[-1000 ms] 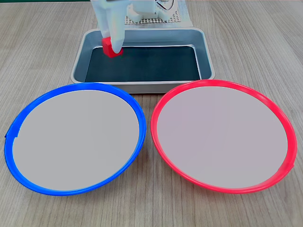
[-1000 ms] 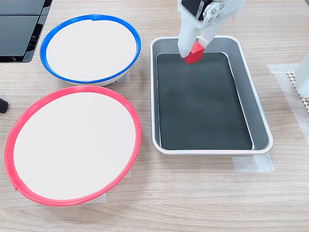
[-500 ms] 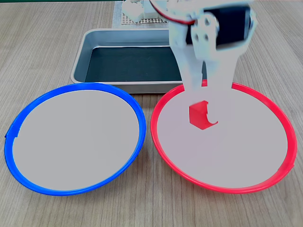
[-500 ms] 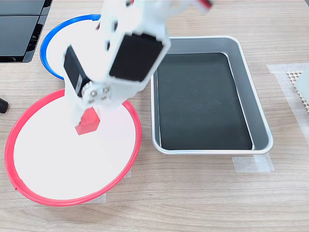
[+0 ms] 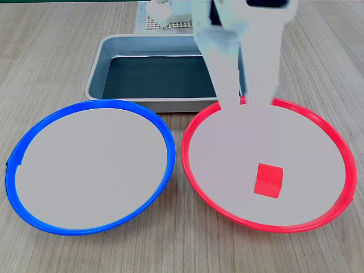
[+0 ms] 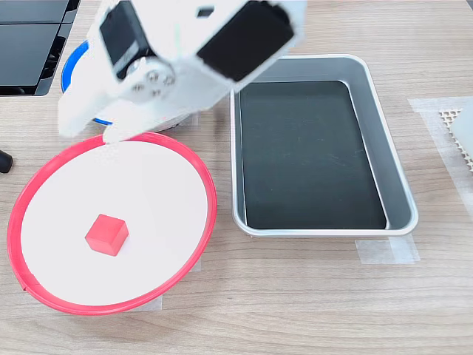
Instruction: Move a red block from tray to red dish
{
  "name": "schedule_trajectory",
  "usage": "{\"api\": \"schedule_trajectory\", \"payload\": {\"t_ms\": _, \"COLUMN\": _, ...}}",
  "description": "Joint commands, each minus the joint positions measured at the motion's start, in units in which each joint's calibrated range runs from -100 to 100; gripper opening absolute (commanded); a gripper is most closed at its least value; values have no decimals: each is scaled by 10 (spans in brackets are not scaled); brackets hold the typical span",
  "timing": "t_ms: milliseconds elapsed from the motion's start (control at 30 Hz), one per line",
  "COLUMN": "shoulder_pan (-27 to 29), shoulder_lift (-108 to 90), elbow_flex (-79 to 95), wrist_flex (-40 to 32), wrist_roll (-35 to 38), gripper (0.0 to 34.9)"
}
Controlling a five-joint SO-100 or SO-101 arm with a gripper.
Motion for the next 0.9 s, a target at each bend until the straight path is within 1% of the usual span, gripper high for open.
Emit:
{"api": "schedule_trajectory", "payload": {"t_ms": 0, "shoulder_pan": 34, "shoulder_lift": -203, "elbow_flex": 162, "wrist_flex": -54, "wrist_roll": -57, "gripper": 2}}
{"api": "schedule_trajectory", "payload": {"t_ms": 100, "shoulder_pan": 61, "shoulder_lift": -350, "elbow_flex": 314, "wrist_flex": -78, "wrist_roll": -93, "gripper": 1}}
{"api": "schedule_trajectory", "payload": {"t_ms": 300, "shoulder_pan": 96, "shoulder_lift": -662, "elbow_flex": 609, "wrist_flex": -69, "wrist_roll": -95, "gripper": 1}}
{"api": "schedule_trajectory", "payload": {"t_ms": 367, "shoulder_pan": 101, "shoulder_lift": -753, "elbow_flex": 678, "wrist_flex": -39, "wrist_roll": -100, "gripper": 1}}
{"api": "schedule_trajectory", "payload": {"t_ms": 500, "shoulder_pan": 99, "shoulder_lift": -866, "elbow_flex": 742, "wrist_flex": 45, "wrist_roll": -109, "gripper": 1}}
{"api": "schedule_trajectory", "payload": {"t_ms": 633, "shoulder_pan": 94, "shoulder_lift": -927, "elbow_flex": 782, "wrist_flex": 94, "wrist_roll": -112, "gripper": 1}}
{"api": "schedule_trajectory", "payload": {"t_ms": 733, "shoulder_pan": 103, "shoulder_lift": -959, "elbow_flex": 782, "wrist_flex": 170, "wrist_roll": -112, "gripper": 1}}
{"api": "schedule_trajectory", "payload": {"t_ms": 800, "shoulder_pan": 106, "shoulder_lift": -977, "elbow_flex": 782, "wrist_flex": 203, "wrist_roll": -111, "gripper": 1}}
{"api": "schedule_trajectory", "payload": {"t_ms": 867, "shoulder_pan": 107, "shoulder_lift": -979, "elbow_flex": 782, "wrist_flex": 207, "wrist_roll": -112, "gripper": 1}}
